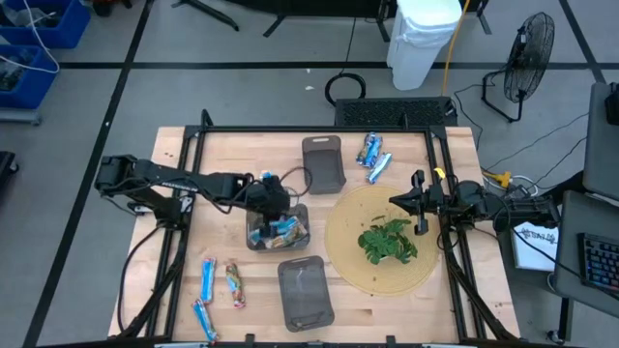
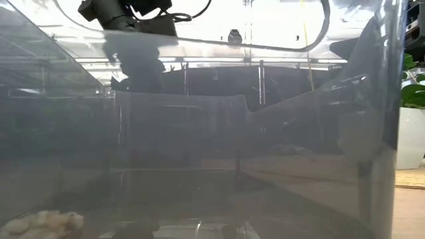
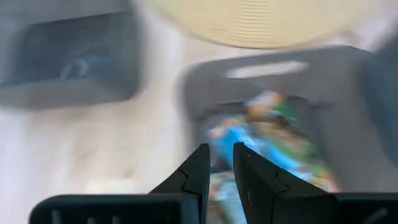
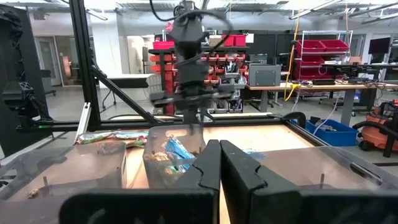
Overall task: Pick and place Granola Bars by type
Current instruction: Put the yellow granola bar into the middle black bin
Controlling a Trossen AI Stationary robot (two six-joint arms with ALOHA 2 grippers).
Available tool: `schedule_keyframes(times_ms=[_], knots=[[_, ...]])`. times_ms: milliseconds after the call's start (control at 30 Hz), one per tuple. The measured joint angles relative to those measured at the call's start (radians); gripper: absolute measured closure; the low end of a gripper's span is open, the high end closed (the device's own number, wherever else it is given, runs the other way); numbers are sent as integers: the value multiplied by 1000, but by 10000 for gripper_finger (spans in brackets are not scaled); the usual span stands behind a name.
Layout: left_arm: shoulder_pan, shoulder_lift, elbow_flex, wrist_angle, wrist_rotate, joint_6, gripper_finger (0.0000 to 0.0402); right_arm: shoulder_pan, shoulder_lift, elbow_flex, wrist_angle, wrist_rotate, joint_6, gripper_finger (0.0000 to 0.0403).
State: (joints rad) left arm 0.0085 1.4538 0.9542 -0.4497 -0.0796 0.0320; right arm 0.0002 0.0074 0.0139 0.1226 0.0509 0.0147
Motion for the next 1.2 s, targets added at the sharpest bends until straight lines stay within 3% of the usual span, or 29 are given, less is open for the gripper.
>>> schedule_keyframes(times_ms=[133, 233, 367, 467, 700, 1000, 1200], knots=[[66, -3, 42, -103, -184, -106, 326, 0, 0, 0, 0, 0, 0, 403], [147, -3, 51, -199, -289, -267, 326, 0, 0, 0, 0, 0, 0, 403], [274, -1, 30, -318, -211, -532, 326, 0, 0, 0, 0, 0, 0, 403], [333, -1, -4, -332, -147, -625, 325, 0, 0, 0, 0, 0, 0, 403], [388, 0, -49, -206, 28, -639, 309, 0, 0, 0, 0, 0, 0, 403], [426, 0, -76, -186, 41, -818, 207, 0, 0, 0, 0, 0, 0, 403], [458, 42, -80, -189, 132, -873, 205, 0, 0, 0, 0, 0, 0, 403]])
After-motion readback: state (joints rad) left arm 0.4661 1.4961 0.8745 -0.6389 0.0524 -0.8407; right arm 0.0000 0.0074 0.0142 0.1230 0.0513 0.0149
